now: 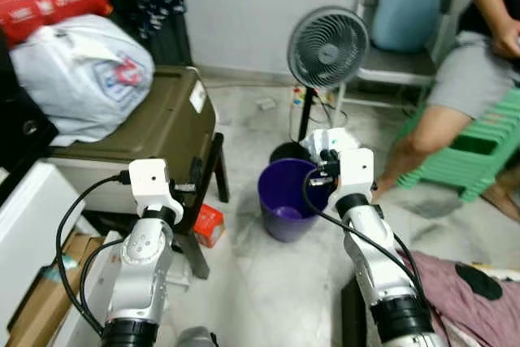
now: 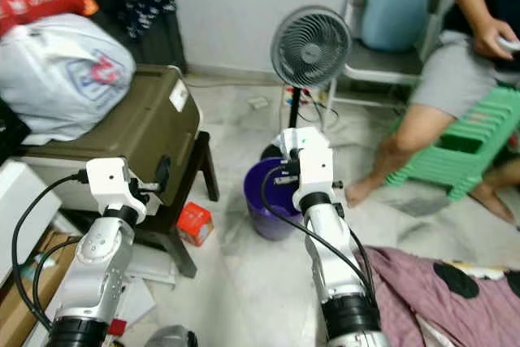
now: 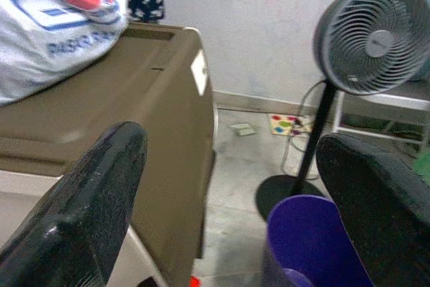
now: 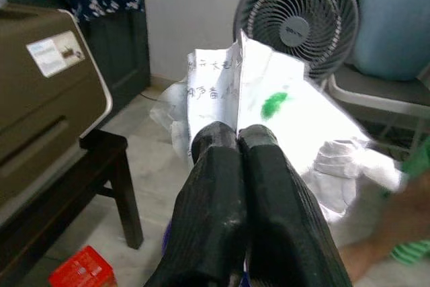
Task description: Clean up the room
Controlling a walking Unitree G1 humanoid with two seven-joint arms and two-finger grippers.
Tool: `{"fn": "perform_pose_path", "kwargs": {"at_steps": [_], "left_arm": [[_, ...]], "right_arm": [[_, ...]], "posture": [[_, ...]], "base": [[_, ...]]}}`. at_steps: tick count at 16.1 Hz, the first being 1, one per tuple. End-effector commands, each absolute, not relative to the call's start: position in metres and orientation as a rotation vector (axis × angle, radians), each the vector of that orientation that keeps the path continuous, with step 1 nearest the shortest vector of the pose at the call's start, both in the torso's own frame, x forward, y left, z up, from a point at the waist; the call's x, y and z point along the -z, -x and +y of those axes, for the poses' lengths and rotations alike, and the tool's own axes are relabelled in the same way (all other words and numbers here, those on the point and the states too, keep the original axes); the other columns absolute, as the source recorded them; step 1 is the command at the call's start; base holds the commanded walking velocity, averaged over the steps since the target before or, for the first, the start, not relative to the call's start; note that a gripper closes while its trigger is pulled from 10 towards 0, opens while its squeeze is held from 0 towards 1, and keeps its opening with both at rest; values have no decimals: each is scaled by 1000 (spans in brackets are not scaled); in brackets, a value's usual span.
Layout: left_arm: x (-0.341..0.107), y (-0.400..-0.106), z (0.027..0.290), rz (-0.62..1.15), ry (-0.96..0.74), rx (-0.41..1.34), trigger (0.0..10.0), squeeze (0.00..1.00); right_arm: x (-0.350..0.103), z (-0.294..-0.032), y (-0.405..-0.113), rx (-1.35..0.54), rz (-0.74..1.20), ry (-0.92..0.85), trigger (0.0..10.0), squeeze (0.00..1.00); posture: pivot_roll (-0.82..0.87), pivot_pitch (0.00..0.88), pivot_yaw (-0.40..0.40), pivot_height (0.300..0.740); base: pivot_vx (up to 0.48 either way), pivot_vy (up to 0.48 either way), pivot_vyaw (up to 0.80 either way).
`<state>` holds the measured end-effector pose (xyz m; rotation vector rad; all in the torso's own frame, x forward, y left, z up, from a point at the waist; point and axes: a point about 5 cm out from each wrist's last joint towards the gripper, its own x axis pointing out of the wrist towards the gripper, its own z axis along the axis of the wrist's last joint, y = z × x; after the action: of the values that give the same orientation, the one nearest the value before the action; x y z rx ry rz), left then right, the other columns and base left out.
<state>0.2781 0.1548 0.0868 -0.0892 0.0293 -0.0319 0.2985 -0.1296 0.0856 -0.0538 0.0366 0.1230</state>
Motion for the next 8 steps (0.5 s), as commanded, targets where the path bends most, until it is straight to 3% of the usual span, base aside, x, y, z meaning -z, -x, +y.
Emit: {"fn": "perform_pose_path", "kwargs": {"at_steps": [1, 8], "left_arm": [[-87, -277, 159, 29, 83, 16, 10000, 0], [-87, -277, 159, 27, 81, 22, 10000, 0]], "right_arm": [[-86, -126, -300, -133, 42, 52, 10000, 0], [-86, -124, -300, -138, 40, 58, 10000, 0]], "posture": [[39, 0, -9, 740], [40, 0, -7, 740]], "base": [[0, 0, 0], [280, 0, 0]]}}
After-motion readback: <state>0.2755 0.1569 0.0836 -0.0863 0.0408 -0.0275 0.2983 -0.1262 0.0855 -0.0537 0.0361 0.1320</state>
